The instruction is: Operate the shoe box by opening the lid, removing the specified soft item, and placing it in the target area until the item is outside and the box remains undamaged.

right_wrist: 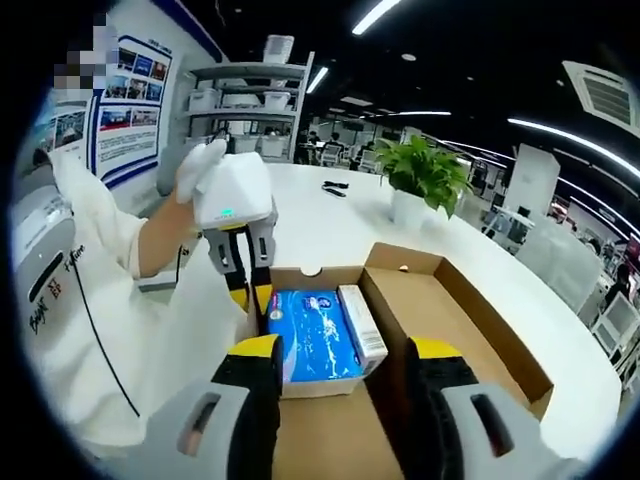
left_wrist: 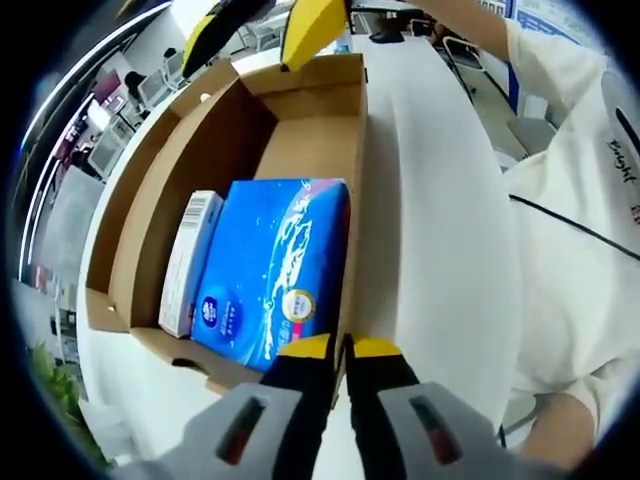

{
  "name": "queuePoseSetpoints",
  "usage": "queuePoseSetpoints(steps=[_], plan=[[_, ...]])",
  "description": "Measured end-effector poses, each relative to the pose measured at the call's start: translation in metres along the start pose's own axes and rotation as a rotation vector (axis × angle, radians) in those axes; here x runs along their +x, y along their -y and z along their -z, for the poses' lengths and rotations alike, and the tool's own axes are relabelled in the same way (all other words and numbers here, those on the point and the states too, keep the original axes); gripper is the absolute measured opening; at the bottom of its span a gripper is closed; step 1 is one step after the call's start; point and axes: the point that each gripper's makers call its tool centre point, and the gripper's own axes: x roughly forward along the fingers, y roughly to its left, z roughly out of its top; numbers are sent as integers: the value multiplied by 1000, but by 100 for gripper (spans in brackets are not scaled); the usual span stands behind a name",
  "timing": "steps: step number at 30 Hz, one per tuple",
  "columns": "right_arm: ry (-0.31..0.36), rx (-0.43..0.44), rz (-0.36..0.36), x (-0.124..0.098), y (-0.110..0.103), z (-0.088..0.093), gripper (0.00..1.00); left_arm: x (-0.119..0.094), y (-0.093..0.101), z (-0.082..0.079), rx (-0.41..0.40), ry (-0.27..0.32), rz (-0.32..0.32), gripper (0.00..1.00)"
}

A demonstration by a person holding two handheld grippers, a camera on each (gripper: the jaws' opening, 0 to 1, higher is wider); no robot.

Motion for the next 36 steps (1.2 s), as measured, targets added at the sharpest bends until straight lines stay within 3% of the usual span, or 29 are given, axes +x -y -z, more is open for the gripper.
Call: queuePoseSetpoints(steps=[5, 8, 13, 26, 36], plan=[[-40, -30, -29, 10, -2, 5, 50, 0, 0, 0, -10, 3, 1, 5], [-13, -13, -82, 15, -8, 1, 49, 0, 0, 0, -15, 2, 7, 4], [-58, -48, -68, 21, -4, 4, 49, 0, 0, 0, -8, 3, 10, 4], [-122, -48, -119, 36, -13, 18, 52, 0, 0, 0, -10, 0, 9, 4], [-119, -58, -130, 41, -13, 14, 52, 0, 0, 0, -7, 2, 7, 4]])
